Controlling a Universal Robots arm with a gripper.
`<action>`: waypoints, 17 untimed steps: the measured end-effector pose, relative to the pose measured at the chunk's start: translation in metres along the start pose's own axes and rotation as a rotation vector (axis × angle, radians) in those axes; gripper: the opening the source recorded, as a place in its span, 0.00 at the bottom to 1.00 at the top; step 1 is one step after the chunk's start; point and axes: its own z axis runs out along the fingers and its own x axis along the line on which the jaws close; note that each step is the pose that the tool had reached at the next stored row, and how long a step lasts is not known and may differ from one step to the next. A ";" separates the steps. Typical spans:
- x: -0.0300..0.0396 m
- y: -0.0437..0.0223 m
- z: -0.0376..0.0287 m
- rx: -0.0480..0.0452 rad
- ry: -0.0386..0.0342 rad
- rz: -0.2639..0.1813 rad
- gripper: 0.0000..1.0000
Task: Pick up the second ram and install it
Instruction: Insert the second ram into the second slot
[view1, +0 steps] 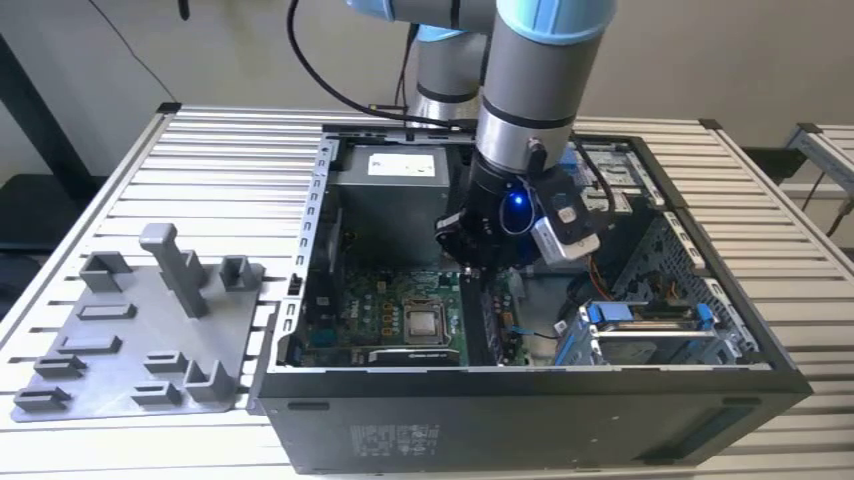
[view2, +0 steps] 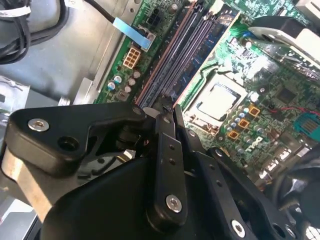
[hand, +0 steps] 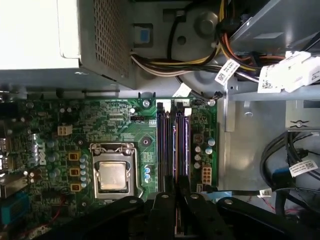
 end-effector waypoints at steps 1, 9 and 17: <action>0.0003 0.0001 0.0018 0.0000 0.0001 0.000 0.14; 0.0016 0.0005 0.0163 0.0000 0.0000 0.000 0.14; 0.0031 0.0010 0.0222 0.0002 0.0001 0.000 0.14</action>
